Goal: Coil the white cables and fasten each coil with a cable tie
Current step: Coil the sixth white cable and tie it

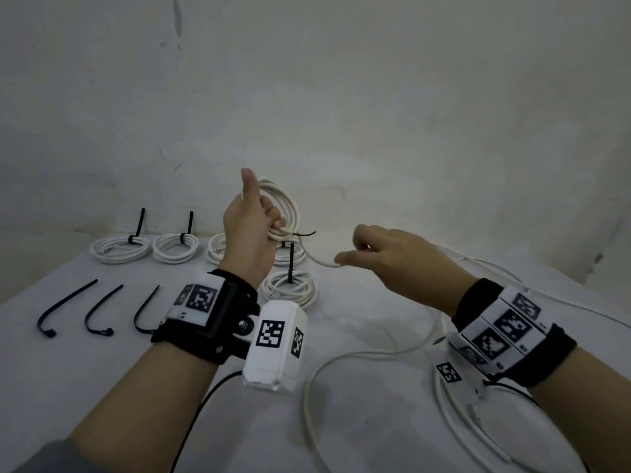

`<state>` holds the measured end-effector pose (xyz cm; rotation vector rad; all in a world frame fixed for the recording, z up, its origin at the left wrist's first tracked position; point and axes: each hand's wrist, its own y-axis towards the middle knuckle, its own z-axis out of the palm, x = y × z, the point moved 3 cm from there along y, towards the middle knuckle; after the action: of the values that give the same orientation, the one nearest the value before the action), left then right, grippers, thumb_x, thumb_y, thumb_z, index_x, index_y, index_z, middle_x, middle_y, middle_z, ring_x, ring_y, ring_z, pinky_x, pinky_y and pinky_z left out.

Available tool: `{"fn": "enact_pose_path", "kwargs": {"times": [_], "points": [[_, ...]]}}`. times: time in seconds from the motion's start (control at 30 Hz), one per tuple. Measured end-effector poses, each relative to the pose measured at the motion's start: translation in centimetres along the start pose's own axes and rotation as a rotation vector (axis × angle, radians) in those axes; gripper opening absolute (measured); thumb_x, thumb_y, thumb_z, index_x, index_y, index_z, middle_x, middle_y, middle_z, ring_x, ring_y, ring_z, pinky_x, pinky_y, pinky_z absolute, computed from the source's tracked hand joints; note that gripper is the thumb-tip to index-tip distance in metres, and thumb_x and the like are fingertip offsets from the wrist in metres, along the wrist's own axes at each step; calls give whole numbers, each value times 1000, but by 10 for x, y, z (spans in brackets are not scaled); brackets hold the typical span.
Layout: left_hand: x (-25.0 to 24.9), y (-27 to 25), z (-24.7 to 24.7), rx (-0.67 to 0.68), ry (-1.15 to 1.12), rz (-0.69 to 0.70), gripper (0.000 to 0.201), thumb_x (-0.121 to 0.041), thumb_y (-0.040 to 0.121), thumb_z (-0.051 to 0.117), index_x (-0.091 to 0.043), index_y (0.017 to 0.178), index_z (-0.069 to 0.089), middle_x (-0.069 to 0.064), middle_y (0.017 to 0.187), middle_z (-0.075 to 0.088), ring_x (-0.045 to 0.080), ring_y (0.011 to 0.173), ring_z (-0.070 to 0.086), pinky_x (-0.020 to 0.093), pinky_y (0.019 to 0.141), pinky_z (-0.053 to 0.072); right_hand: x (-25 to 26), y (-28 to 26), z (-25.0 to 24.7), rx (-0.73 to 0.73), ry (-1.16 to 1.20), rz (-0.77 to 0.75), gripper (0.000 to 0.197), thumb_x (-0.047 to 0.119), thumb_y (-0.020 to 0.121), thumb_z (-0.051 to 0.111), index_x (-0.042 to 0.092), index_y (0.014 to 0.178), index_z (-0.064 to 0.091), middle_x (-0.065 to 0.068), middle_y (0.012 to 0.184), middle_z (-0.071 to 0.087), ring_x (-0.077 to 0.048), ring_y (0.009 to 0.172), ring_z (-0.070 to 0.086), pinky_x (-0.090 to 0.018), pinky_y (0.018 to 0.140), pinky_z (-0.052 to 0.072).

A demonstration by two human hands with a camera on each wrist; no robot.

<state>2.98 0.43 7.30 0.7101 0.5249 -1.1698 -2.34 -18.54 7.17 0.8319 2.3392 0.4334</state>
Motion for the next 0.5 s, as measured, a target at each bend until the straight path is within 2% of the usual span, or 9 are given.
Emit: {"fn": "enact_pose_path", "kwargs": {"times": [0.03,0.1,0.2,0.27,0.33,0.43,0.5], "points": [[4,-2,2,8,55,14,42,-44,97,42,-18,66,31,-9,43,26,6,36,26,19,39,30,7,5,-7,-28,-1,-27,38,2,82,39,14,102,69,-7,79,50,-15,61,26,-26,47,23],[12,-5,4,53,142,40,39,-40,98,42,-17,67,33,-11,42,30,6,36,27,22,42,30,17,13,-20,-59,41,-47,33,9,86,39,15,99,69,-7,80,53,-18,59,35,-26,43,26],[23,-15,9,195,266,67,37,-34,99,42,-16,67,37,-12,43,35,5,38,31,23,44,30,24,24,-34,-137,183,-30,20,21,91,52,14,93,70,-1,82,57,-15,58,46,-26,45,37],[29,-25,14,330,386,70,36,-33,100,39,-15,69,44,-10,47,43,6,43,39,23,46,33,23,32,-39,-192,317,11,9,19,87,64,12,88,69,7,80,53,-6,64,45,-24,52,40],[32,-34,19,454,440,44,37,-30,101,37,-17,71,53,-9,51,51,5,47,46,22,49,36,19,37,-41,-214,395,67,9,15,81,72,9,84,67,11,77,47,-4,62,41,-21,56,39],[32,-40,20,513,382,-80,50,-39,101,30,-18,63,55,-6,44,42,7,36,36,19,39,29,8,40,-39,-281,495,188,13,15,78,76,8,80,65,8,69,52,-1,58,43,-10,59,33],[31,-40,20,518,297,-181,55,-46,98,27,-19,60,57,-5,42,35,6,32,27,17,38,19,-2,38,-37,-366,602,298,11,16,79,76,9,79,68,4,67,60,-5,59,50,-13,57,36]]}}
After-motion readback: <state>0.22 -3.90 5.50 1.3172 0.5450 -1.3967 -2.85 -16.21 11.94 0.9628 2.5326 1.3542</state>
